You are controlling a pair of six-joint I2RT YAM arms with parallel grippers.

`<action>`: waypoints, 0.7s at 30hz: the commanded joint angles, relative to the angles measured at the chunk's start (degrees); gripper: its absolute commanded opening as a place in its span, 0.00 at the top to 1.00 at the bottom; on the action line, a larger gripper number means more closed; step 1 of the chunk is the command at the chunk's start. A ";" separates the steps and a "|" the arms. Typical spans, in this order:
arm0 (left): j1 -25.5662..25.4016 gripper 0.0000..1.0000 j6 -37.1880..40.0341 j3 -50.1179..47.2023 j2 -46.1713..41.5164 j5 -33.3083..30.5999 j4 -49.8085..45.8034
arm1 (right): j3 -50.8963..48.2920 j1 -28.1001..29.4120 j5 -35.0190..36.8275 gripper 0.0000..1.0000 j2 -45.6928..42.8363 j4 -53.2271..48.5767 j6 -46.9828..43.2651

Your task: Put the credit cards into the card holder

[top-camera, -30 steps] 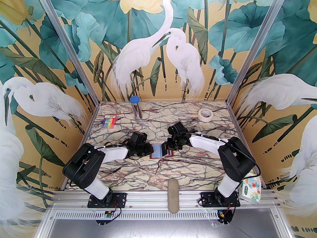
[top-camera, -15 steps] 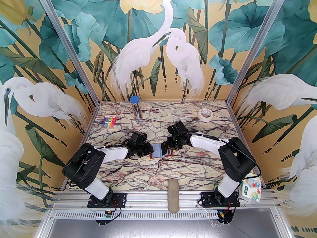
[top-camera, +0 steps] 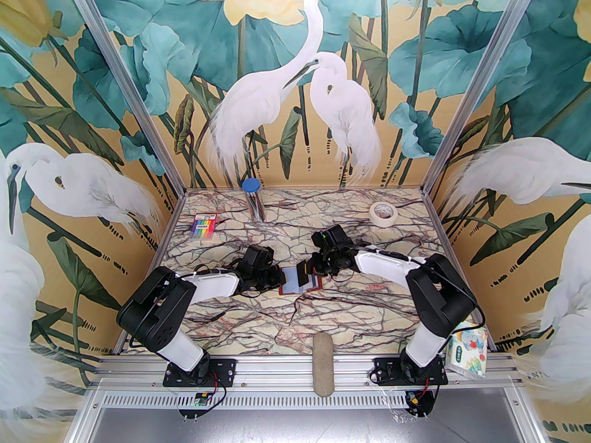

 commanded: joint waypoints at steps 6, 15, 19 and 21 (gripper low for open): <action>-0.17 0.90 1.02 -1.05 1.83 -4.36 -4.77 | -1.77 -1.26 -1.01 1.00 2.46 1.35 1.68; -0.17 0.90 1.03 -1.20 1.98 -4.36 -4.51 | -4.18 -2.07 -2.20 1.00 2.46 4.16 2.77; -0.13 0.90 1.02 -1.35 2.20 -4.34 -4.33 | -5.09 -2.12 -2.94 1.00 2.52 5.64 3.04; -0.16 0.90 1.02 -1.41 2.16 -4.27 -4.29 | -5.39 -2.09 -3.60 1.00 2.55 6.40 3.19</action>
